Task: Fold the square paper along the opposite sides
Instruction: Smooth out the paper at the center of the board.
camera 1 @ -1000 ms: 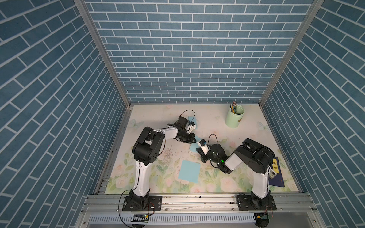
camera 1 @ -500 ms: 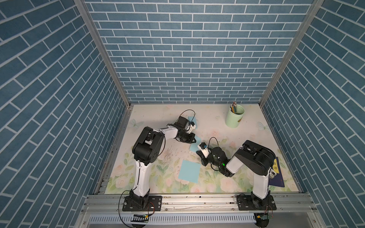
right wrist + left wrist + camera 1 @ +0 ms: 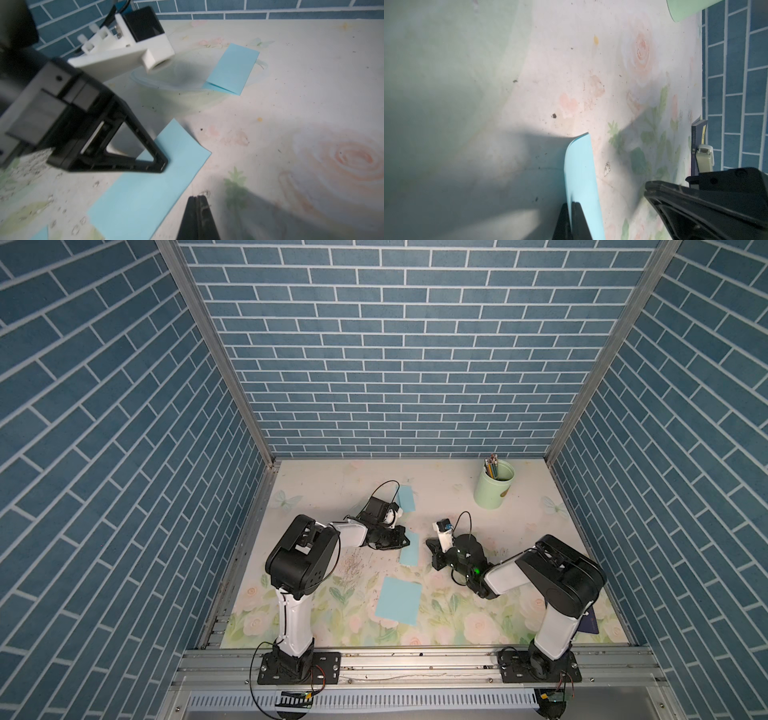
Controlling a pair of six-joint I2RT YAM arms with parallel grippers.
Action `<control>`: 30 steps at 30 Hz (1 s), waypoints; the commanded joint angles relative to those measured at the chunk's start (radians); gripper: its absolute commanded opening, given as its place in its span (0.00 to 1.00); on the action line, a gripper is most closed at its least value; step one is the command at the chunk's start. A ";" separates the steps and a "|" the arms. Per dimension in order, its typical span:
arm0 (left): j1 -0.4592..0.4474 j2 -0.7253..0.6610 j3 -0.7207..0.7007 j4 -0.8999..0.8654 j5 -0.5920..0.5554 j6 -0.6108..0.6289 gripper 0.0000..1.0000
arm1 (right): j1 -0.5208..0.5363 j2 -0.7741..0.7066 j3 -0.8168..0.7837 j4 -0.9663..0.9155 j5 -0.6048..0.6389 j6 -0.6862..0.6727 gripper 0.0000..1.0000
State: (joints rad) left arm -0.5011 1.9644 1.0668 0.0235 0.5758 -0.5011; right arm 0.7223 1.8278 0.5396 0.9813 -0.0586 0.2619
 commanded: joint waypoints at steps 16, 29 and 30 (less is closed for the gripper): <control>-0.022 0.039 -0.037 -0.079 -0.120 -0.042 0.00 | -0.013 0.242 0.212 -0.125 0.083 0.168 0.00; -0.022 0.036 -0.040 -0.071 -0.121 -0.026 0.00 | -0.064 0.163 0.147 -0.169 0.118 0.135 0.00; -0.021 0.033 -0.031 -0.075 -0.119 -0.014 0.00 | -0.066 0.145 0.142 -0.159 0.112 0.124 0.00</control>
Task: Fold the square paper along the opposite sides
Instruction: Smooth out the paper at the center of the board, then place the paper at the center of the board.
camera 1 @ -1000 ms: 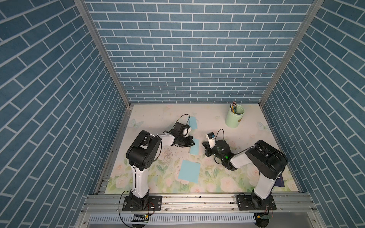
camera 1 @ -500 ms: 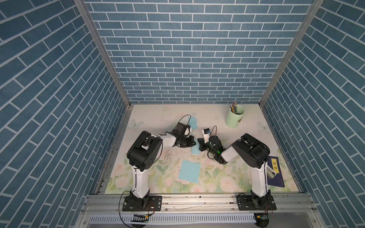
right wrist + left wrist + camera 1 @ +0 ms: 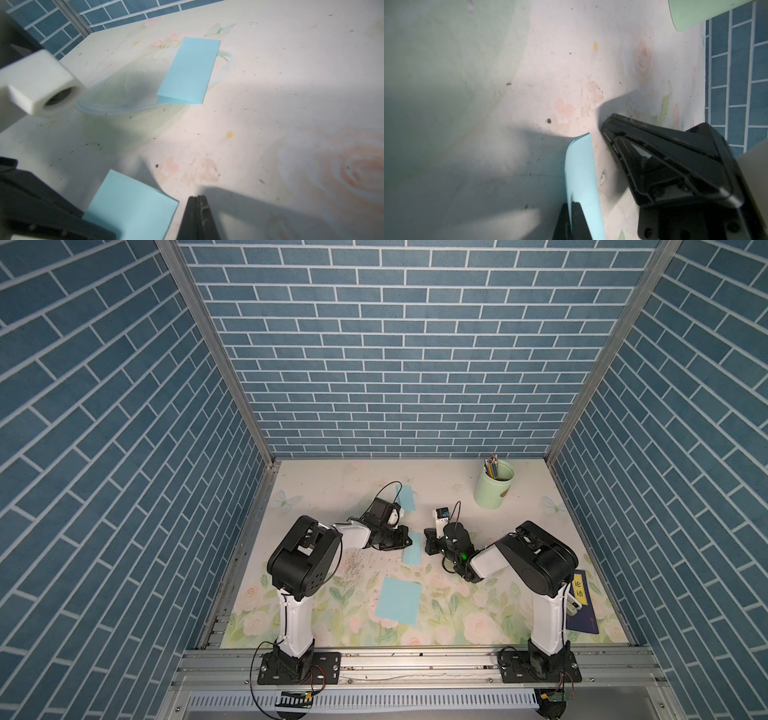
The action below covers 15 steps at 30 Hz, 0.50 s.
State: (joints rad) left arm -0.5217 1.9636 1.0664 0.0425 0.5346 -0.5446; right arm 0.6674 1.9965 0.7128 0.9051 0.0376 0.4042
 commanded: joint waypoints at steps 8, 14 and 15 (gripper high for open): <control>0.128 -0.110 0.209 -0.237 0.007 0.145 0.00 | -0.019 -0.216 -0.072 -0.064 -0.011 -0.120 0.00; 0.272 0.027 0.450 -0.320 -0.026 0.188 0.00 | -0.019 -0.257 -0.112 -0.054 -0.059 -0.089 0.00; 0.293 0.075 0.497 -0.340 -0.025 0.200 0.00 | -0.019 -0.269 -0.118 -0.054 -0.062 -0.088 0.00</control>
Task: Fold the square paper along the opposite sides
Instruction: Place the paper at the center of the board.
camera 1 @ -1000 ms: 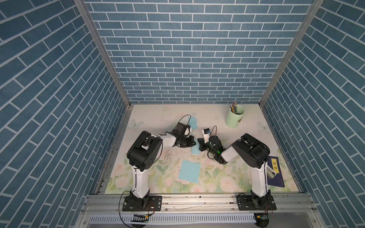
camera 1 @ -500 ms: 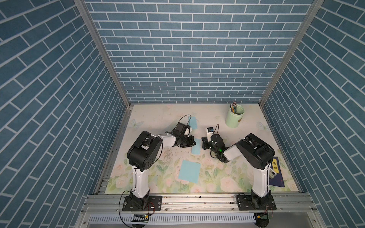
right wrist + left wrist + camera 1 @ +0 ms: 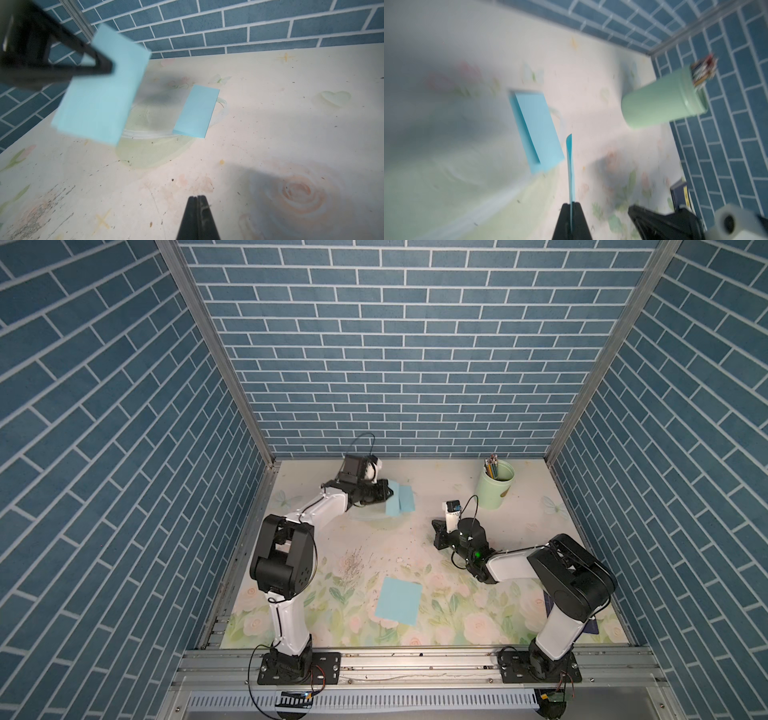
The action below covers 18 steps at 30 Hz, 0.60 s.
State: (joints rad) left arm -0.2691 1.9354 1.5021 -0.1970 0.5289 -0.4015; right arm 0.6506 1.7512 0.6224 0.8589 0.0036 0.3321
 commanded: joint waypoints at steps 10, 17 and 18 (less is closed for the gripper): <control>0.108 0.354 0.260 -0.158 0.044 0.066 0.00 | -0.002 -0.101 -0.078 -0.029 -0.012 -0.042 0.00; 0.096 0.353 0.156 -0.126 0.075 0.072 0.00 | -0.002 -0.057 -0.052 -0.017 -0.028 -0.027 0.00; 0.092 0.364 0.160 -0.136 0.069 0.082 0.00 | -0.002 -0.053 -0.048 -0.019 -0.032 -0.024 0.00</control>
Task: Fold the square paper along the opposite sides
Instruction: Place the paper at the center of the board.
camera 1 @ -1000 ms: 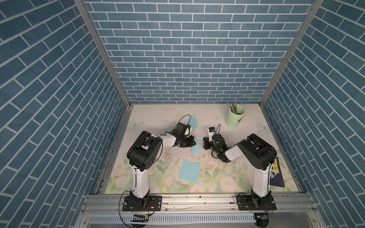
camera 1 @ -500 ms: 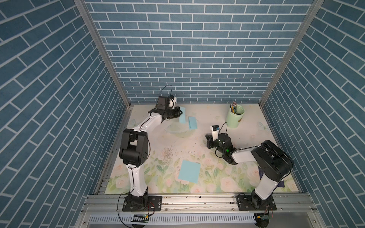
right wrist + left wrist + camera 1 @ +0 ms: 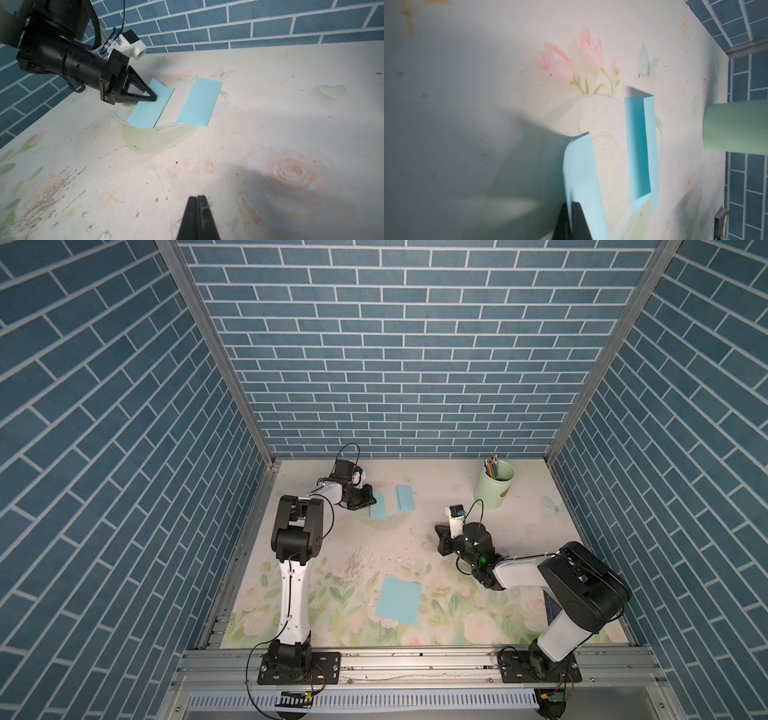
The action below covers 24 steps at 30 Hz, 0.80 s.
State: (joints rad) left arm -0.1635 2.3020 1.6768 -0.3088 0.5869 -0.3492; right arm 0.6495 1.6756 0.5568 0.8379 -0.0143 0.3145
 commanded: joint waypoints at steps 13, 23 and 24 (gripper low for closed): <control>-0.019 0.088 0.173 -0.110 -0.068 0.090 0.05 | -0.001 0.039 0.041 -0.009 -0.040 0.029 0.00; -0.026 0.127 0.244 -0.191 -0.090 0.172 0.25 | 0.001 0.045 0.054 -0.015 -0.049 0.032 0.00; -0.027 0.125 0.245 -0.193 -0.098 0.175 0.32 | 0.001 0.047 0.056 -0.016 -0.053 0.032 0.00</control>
State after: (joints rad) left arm -0.1825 2.4145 1.9141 -0.4351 0.5240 -0.2111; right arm 0.6495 1.7050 0.5858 0.8364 -0.0517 0.3187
